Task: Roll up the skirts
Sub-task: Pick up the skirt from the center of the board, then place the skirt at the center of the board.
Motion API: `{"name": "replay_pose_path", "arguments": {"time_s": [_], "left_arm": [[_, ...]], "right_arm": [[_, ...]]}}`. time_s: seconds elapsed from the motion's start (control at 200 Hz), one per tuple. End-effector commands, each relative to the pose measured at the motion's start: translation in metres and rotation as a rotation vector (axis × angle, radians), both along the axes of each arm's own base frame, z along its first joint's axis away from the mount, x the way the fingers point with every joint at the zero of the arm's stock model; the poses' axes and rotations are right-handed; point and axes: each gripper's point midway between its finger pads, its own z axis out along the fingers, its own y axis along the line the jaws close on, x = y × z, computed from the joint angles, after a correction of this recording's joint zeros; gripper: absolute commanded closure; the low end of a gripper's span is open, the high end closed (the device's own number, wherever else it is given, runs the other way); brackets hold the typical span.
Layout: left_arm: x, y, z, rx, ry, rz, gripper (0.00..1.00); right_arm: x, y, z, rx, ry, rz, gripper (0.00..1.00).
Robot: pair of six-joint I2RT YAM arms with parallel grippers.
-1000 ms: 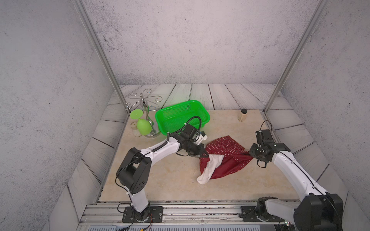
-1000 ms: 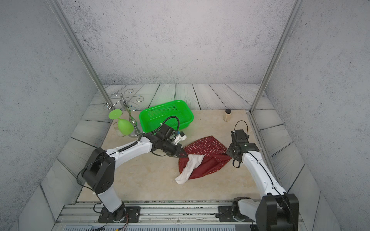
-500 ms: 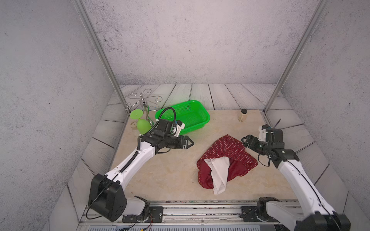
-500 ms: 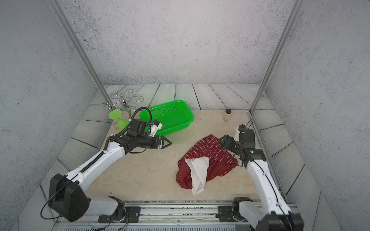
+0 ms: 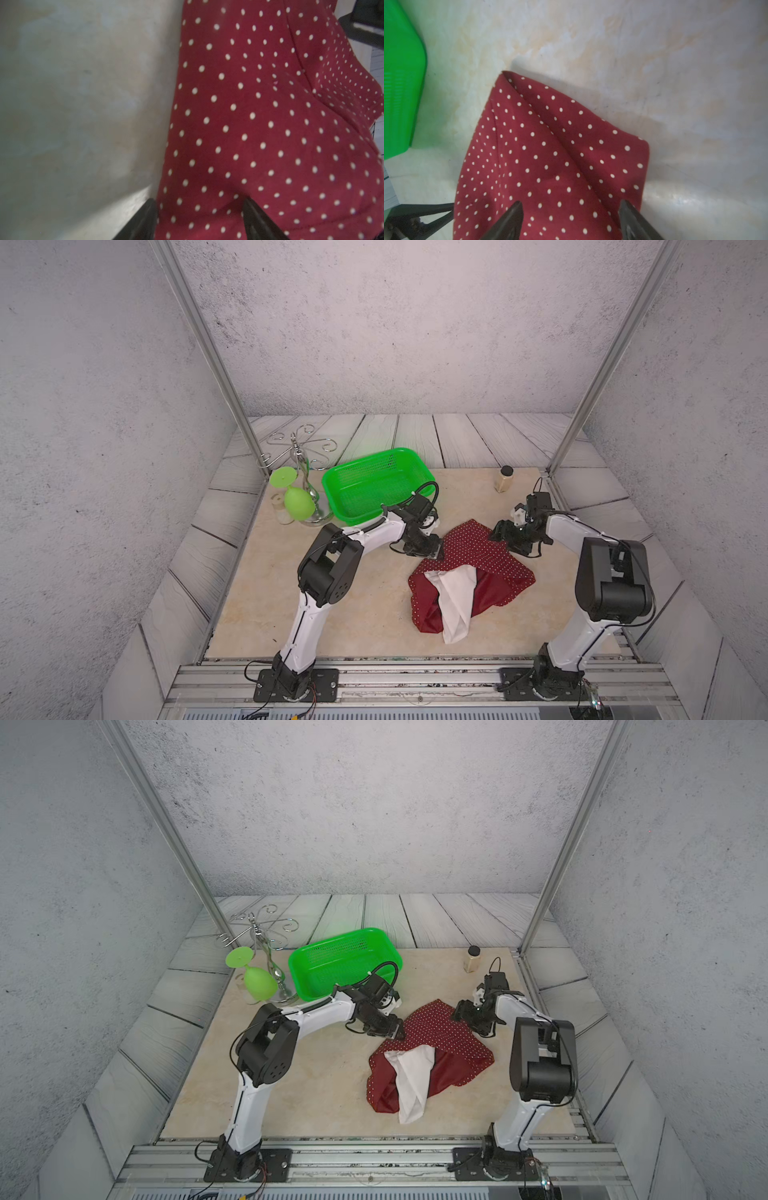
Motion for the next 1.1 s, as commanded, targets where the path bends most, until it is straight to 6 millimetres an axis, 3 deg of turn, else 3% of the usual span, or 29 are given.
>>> {"name": "replay_pose_path", "arguments": {"time_s": [0.0,0.05,0.115,0.165,0.225,0.255,0.37,0.455,0.535,0.605,0.636,0.716,0.786,0.836,0.911,1.016,1.096], "left_arm": [[0.001,-0.021,0.007,-0.023,0.000,-0.006,0.50],[0.003,-0.025,0.008,-0.022,0.005,-0.006,0.61],[0.011,-0.026,0.022,-0.032,-0.013,-0.003,0.82],[0.021,-0.024,0.042,-0.057,-0.049,0.008,1.00],[0.035,-0.020,0.074,-0.090,-0.107,0.020,1.00],[0.041,-0.017,0.091,-0.109,-0.141,0.017,1.00],[0.054,-0.003,0.168,-0.189,-0.297,-0.019,1.00],[0.053,0.010,0.212,-0.236,-0.414,-0.048,1.00],[0.050,0.030,0.232,-0.238,-0.476,-0.043,1.00],[0.048,0.049,0.228,-0.252,-0.448,0.014,1.00],[0.045,0.057,0.223,-0.276,-0.411,0.037,1.00],[0.034,0.078,0.199,-0.301,-0.282,0.093,0.70],[0.017,0.107,0.181,-0.275,-0.207,0.141,0.56],[0.007,0.130,0.170,-0.239,-0.180,0.193,0.48],[-0.009,0.166,0.161,-0.209,-0.160,0.279,0.42],[-0.021,0.203,0.153,-0.203,-0.190,0.407,0.39],[-0.024,0.217,0.150,-0.207,-0.205,0.460,0.38]], "right_arm": [[-0.009,0.014,-0.015,0.036,0.084,0.064,0.29],[-0.007,0.021,-0.016,0.062,0.098,0.080,0.32],[-0.003,0.028,-0.011,0.102,0.082,0.087,0.43],[0.005,0.029,0.001,0.112,0.038,0.087,0.59],[0.016,0.027,0.029,0.091,-0.046,0.094,0.90],[0.022,0.024,0.049,0.065,-0.104,0.090,1.00],[0.042,0.011,0.151,-0.030,-0.358,0.097,1.00],[0.041,0.005,0.234,-0.086,-0.566,0.082,1.00],[0.029,0.011,0.292,-0.078,-0.710,0.107,1.00],[0.013,0.029,0.311,0.013,-0.744,0.163,1.00],[0.005,0.042,0.310,0.052,-0.743,0.197,1.00],[-0.022,0.081,0.290,0.095,-0.728,0.313,1.00],[-0.047,0.112,0.248,0.115,-0.654,0.380,0.98],[-0.068,0.138,0.208,0.159,-0.564,0.428,0.98],[-0.103,0.185,0.155,0.209,-0.457,0.521,0.95],[-0.145,0.252,0.117,0.264,-0.364,0.697,0.77],[-0.156,0.267,0.116,0.242,-0.353,0.772,0.55]]}}
